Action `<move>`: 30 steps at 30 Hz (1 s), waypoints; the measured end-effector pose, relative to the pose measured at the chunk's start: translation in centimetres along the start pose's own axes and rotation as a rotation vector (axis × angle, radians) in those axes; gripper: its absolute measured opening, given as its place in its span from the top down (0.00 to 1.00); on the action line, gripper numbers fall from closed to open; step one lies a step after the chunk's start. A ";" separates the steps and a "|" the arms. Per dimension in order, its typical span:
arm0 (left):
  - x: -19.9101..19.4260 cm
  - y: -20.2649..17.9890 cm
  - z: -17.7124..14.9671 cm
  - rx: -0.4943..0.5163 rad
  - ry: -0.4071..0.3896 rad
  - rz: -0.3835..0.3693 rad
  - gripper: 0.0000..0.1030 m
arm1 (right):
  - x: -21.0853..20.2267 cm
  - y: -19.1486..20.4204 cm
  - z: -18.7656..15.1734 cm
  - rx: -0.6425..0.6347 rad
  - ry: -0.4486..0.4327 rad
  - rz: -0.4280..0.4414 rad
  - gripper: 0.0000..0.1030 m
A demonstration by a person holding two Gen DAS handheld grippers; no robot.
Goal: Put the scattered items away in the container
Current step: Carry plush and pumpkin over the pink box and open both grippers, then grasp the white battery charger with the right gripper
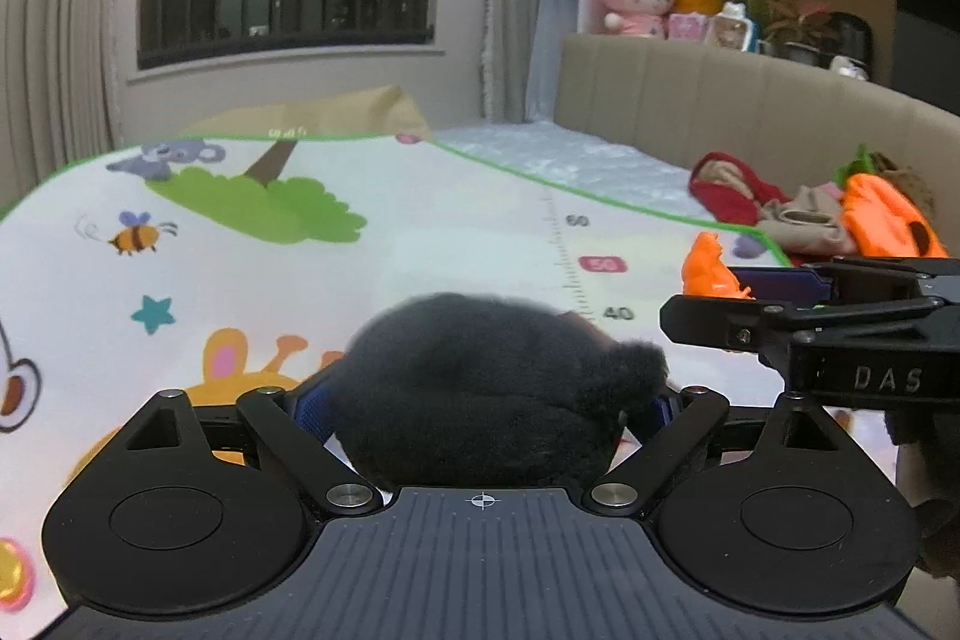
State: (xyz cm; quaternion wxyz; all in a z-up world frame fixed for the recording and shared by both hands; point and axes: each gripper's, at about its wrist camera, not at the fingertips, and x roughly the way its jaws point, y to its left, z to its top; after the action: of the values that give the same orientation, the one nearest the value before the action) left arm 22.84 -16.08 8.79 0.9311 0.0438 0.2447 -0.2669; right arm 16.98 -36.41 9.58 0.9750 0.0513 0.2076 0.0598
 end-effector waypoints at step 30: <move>-20.1 12.4 -18.4 -0.231 0.127 0.432 0.02 | 3.0 26.9 -9.1 -0.591 0.122 0.035 0.42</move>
State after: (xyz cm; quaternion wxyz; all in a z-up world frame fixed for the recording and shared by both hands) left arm 6.48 7.95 1.66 0.9481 0.0050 0.3167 -0.0289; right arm 13.38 -8.78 3.53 0.9323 -0.2346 0.2387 0.1374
